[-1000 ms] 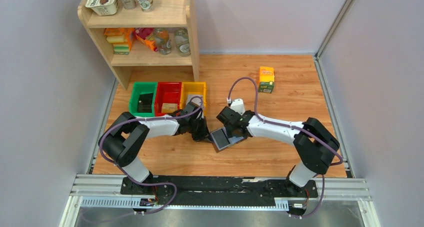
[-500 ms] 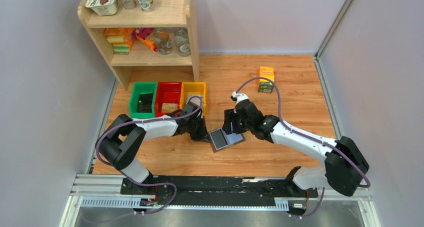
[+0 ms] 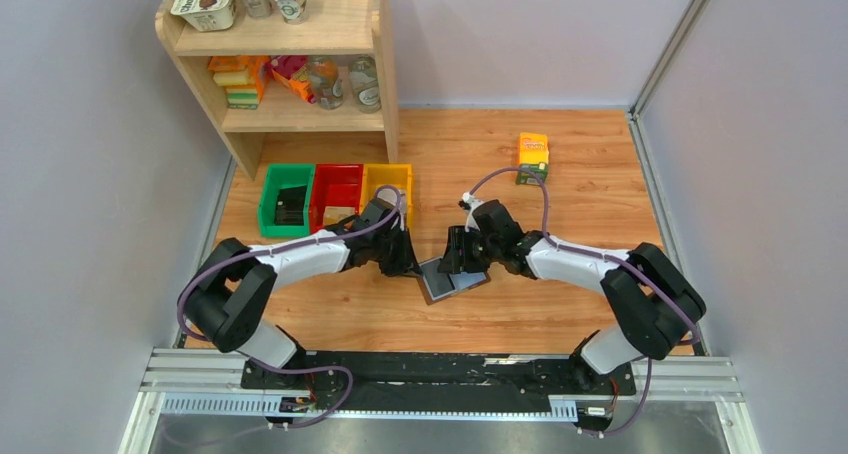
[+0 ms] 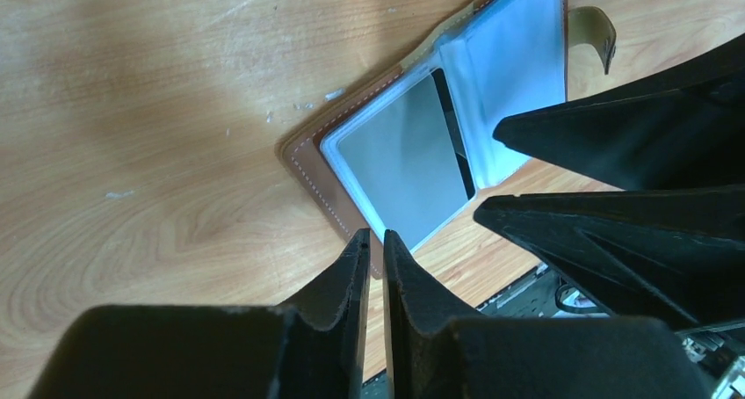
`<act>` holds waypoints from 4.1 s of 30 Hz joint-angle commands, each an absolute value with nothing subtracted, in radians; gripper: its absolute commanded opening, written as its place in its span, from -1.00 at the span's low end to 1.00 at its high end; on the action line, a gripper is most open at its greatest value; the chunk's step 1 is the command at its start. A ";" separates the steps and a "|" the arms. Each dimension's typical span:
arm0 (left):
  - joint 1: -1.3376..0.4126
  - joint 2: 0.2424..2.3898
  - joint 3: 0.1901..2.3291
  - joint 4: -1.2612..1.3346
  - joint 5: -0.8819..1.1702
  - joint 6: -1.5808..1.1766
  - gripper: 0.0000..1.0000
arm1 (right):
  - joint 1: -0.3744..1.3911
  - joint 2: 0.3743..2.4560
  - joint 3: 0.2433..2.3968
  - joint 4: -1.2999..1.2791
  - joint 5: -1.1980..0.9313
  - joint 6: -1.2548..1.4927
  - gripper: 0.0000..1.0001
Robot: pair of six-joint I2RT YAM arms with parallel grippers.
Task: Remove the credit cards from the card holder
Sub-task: Remove the credit card from the card holder, then place the credit card in the storage box.
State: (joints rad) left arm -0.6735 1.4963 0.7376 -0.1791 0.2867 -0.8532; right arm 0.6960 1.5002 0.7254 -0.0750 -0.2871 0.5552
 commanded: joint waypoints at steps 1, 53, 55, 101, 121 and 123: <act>-0.673 1.554 0.792 -0.156 0.311 -0.827 -0.65 | 0.680 1.540 0.710 0.035 -0.337 0.591 -0.03; -0.699 1.669 0.831 -0.304 0.204 -0.796 -1.00 | 0.666 1.649 0.655 0.345 -0.603 0.753 -0.46; -0.701 1.674 0.833 -0.305 0.202 -0.796 -1.00 | 0.666 1.661 0.655 0.370 -0.609 0.770 -0.47; -0.703 1.703 0.827 -0.331 0.178 -0.775 -1.00 | 0.393 1.626 0.451 0.536 -0.796 0.802 -1.00; -0.695 1.520 1.032 -0.462 0.134 -0.727 -0.25 | 0.455 0.961 0.580 -0.195 -0.260 0.431 -1.00; -0.678 1.464 1.092 -0.506 0.127 -0.727 -0.10 | 0.518 0.908 0.609 -0.228 -0.152 0.390 -1.00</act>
